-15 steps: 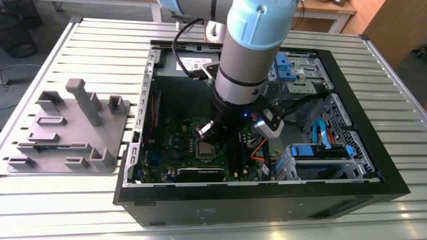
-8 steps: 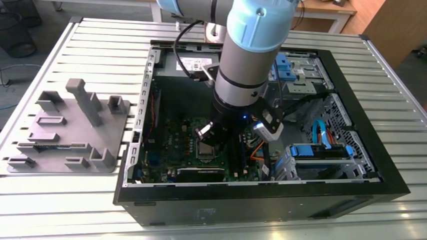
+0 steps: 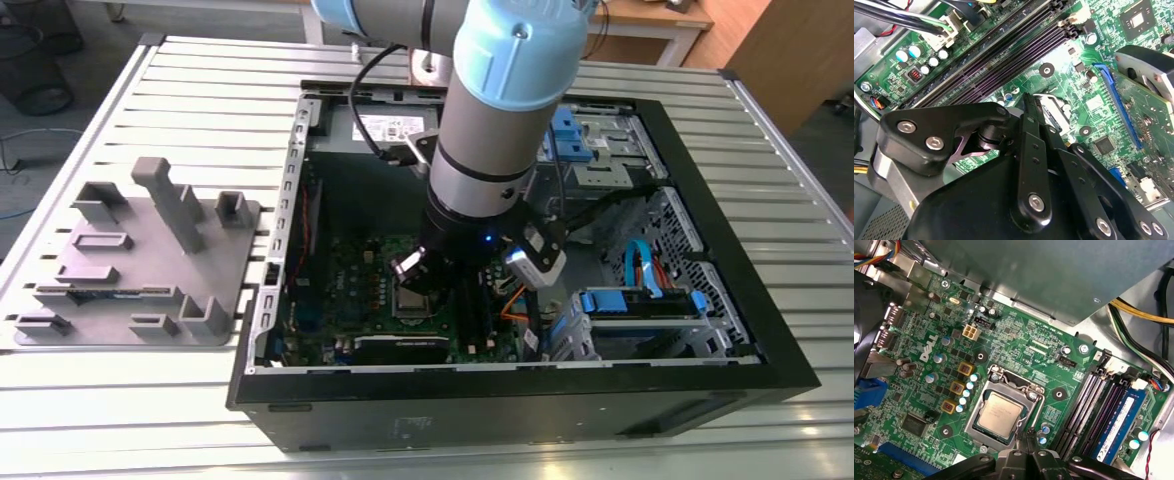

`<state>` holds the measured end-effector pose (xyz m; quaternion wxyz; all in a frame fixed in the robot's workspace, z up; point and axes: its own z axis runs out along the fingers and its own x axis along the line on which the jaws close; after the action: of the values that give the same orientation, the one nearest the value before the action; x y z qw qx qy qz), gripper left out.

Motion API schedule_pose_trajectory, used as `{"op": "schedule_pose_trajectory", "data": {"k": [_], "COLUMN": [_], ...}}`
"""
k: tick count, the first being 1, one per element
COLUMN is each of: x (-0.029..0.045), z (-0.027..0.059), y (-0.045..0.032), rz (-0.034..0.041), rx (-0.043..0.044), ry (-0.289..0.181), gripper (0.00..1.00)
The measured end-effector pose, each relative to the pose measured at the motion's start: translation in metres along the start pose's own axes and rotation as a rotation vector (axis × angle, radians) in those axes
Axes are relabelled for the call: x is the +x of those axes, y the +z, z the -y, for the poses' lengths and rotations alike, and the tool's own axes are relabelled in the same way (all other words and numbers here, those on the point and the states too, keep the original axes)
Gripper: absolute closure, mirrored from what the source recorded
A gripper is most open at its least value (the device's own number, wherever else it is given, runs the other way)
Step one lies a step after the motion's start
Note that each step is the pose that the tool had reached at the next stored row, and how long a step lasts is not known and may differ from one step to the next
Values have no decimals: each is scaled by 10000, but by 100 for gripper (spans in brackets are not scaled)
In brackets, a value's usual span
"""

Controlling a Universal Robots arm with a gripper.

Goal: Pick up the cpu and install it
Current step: 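Install the first cpu locking lever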

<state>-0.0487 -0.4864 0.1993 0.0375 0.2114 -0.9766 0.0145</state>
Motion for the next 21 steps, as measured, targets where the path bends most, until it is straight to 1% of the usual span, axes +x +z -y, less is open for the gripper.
{"op": "schedule_pose_trajectory", "data": {"k": [8, 16, 21], "x": [11, 28, 29], "z": [28, 72, 84], "y": [20, 65, 93], "rz": [1, 16, 23], "rx": [0, 8, 14], "ry": [0, 3, 3], "gripper": [89, 89, 89]}}
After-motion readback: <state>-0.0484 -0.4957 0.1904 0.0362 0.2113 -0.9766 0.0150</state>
